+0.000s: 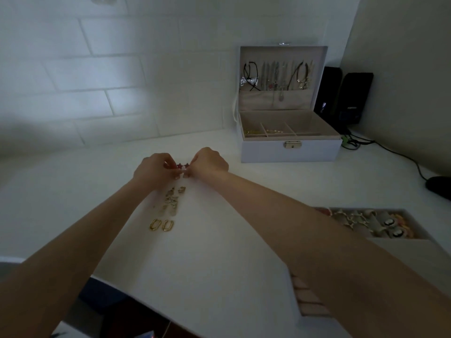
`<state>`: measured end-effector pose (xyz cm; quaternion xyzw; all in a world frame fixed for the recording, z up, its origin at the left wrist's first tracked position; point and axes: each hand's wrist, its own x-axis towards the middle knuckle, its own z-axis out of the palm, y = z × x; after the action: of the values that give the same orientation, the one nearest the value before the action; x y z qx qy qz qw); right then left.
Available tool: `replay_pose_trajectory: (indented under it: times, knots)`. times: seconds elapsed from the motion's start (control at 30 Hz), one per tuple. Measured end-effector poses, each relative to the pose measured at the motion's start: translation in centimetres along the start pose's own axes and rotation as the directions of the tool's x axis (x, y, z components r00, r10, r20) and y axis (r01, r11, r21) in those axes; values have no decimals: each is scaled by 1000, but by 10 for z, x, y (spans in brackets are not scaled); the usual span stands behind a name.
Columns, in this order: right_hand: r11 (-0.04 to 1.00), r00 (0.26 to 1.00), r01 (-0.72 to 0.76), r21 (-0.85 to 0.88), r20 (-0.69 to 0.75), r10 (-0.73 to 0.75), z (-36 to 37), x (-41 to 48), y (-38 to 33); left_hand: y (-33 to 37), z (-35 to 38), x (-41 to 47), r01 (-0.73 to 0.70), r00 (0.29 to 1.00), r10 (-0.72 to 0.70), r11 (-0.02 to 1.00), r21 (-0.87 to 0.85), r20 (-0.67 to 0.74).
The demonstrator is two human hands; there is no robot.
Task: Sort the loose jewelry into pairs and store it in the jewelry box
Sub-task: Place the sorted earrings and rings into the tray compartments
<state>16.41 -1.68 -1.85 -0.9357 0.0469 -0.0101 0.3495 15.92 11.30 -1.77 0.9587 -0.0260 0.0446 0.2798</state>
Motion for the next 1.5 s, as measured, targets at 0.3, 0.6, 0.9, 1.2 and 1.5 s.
replay_pose_trajectory:
  times: [0.3,0.6,0.9,1.2,1.5]
  knots:
    - [1000,1000,4,11,6,-4,-6,-3,-2,5,2,-4,-63,998,62,998,-21,-9]
    - [997,996,69,-45,56,-66,-15,-8,0,10,3,-10,-51,998,49,998,42,30]
    - [963,987,-5,268,155,-38,-41,-29,11,19,2,-16,-137,990,134,988,-71,-53]
    - [903,980,56,427,148,-131,-84,-56,30,55,-10,-47,-173,959,268,809,-562,92]
    - [909,975,117,399,129,-182,-145,-105,70,110,10,-88,-190,923,324,853,-487,209]
